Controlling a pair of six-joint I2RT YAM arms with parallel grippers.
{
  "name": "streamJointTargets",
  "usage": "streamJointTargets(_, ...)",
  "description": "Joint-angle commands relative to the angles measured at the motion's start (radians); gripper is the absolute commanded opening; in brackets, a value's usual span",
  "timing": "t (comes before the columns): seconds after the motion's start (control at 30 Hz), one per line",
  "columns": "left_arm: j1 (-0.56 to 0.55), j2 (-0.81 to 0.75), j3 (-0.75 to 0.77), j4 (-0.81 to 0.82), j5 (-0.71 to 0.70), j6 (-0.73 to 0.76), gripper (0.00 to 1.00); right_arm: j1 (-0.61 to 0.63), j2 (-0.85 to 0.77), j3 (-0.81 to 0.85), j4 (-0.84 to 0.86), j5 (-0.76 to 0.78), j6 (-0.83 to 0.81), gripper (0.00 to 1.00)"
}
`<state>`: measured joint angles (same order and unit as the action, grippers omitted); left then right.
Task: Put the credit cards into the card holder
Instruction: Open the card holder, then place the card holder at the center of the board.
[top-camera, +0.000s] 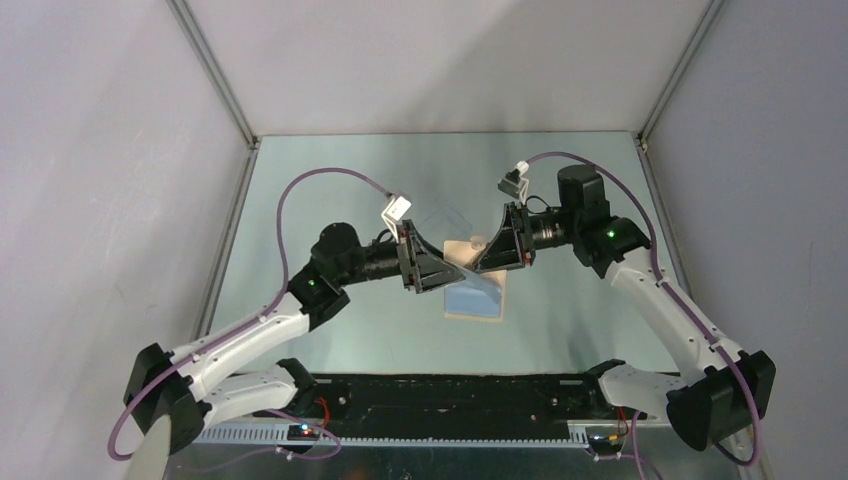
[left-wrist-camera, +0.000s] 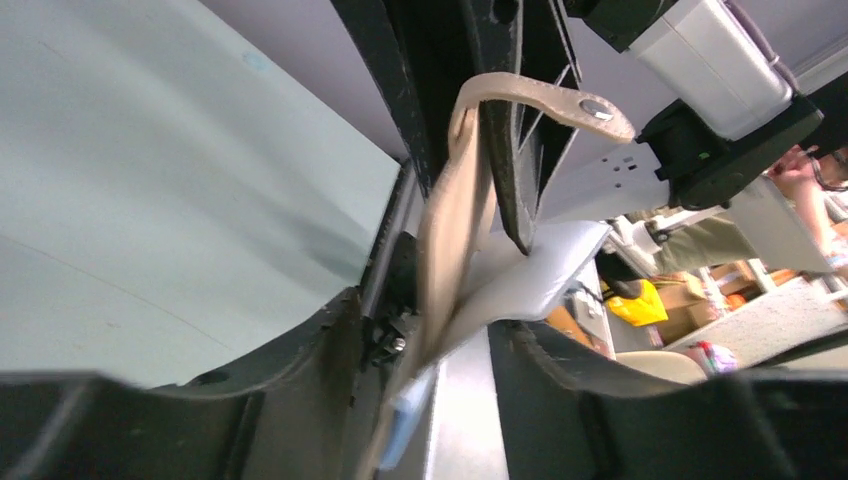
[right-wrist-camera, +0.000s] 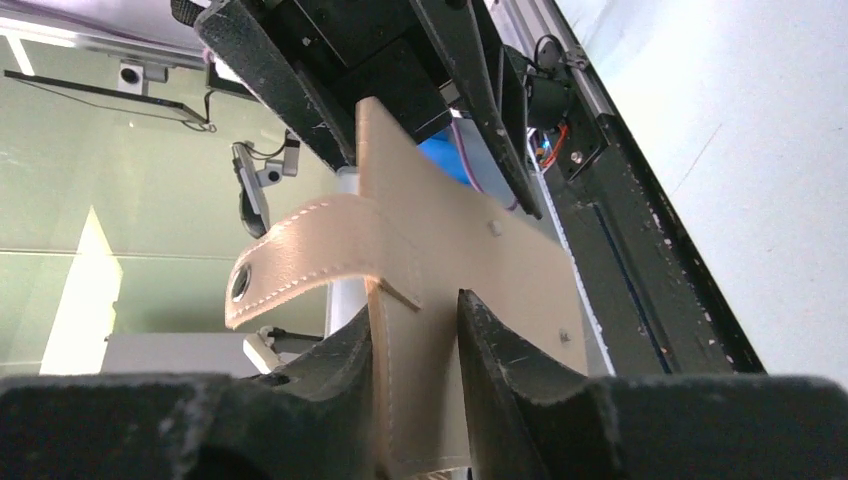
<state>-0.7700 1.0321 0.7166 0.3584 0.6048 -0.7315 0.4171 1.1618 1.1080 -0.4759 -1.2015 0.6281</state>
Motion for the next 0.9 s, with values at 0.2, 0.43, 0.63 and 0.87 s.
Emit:
streamJointTargets(0.2, -0.004, 0.02, -0.001, 0.034, -0.031, -0.053, 0.0, -0.054, -0.048, -0.058, 0.13, 0.039, 0.092, 0.53)
streamJointTargets(0.43, 0.026, 0.009, -0.023, 0.033, -0.068, -0.154, 0.0, -0.124, -0.095, -0.058, -0.008, 0.048, -0.058, 0.9)
streamJointTargets(0.63, 0.032, 0.042, 0.034, 0.034, 0.044, -0.169, 0.0, -0.122, -0.097, -0.061, -0.052, 0.016, -0.142, 0.94)
streamJointTargets(0.87, 0.031, 0.042, 0.073, 0.039, 0.087, -0.172, 0.0, -0.018, -0.052, -0.076, 0.074, 0.013, -0.08, 0.83)
